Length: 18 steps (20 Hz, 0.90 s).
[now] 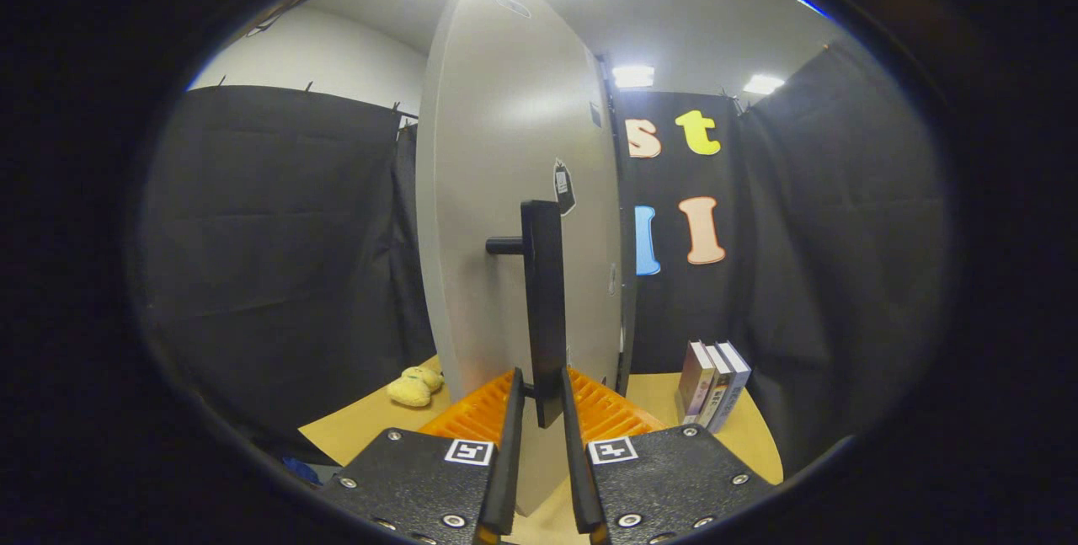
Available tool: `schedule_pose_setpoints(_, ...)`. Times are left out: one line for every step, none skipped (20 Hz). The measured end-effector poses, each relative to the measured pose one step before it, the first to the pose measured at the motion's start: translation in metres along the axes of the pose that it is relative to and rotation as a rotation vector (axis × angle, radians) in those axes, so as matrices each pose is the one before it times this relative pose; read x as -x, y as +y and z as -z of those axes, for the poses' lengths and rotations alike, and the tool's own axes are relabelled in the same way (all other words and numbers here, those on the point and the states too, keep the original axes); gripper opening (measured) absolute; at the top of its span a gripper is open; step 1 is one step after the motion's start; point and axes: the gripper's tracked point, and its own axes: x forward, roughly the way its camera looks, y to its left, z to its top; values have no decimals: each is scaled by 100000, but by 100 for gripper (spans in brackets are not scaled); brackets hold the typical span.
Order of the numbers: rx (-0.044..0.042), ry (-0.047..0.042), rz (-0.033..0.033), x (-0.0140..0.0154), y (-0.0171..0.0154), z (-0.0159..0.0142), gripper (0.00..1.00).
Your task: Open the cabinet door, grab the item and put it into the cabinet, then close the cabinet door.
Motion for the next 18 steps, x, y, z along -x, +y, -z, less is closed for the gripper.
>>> schedule_pose_setpoints(38, -161, 2572, 375, -614, -113, 27)
schedule_pose_setpoints(-90, -167, 2353, 141, -732, -50, 27)
schedule_pose_setpoints(-368, -148, 2351, 125, -683, 24, 27)
schedule_pose_setpoints(-1020, -141, 1756, 21, -368, 49, 27)
schedule_pose_setpoints(-885, -257, 1893, 338, -442, -51, 27)
schedule_pose_setpoints(-1139, -1, 1779, -9, -478, 11, 28)
schedule_pose_setpoints(-1132, -243, 2103, 133, -586, -12, 28)
schedule_pose_setpoints(-773, 51, 2571, -55, -770, 33, 28)
schedule_pose_setpoints(-877, -200, 2350, 13, -630, -74, 32)
schedule_pose_setpoints(-248, 49, 2678, 37, -484, -14, 36)
schedule_pose_setpoints(16, -484, 2884, 76, -737, -199, 40)
schedule_pose_setpoints(121, -657, 2775, -42, -602, -109, 44)
schedule_pose_setpoints(-117, -961, 2625, 29, -768, -139, 49)
schedule_pose_setpoints(-625, -858, 3059, 48, -700, -135, 53)
schedule_pose_setpoints(-1055, -501, 3786, -60, -1172, -72, 60)
schedule_pose_setpoints(-1524, -858, 3334, 72, -924, -46, 64)
schedule_pose_setpoints(-1294, -700, 2751, -16, -891, -199, 70)
schedule_pose_setpoints(-579, -616, 896, -95, -552, 114, 72)
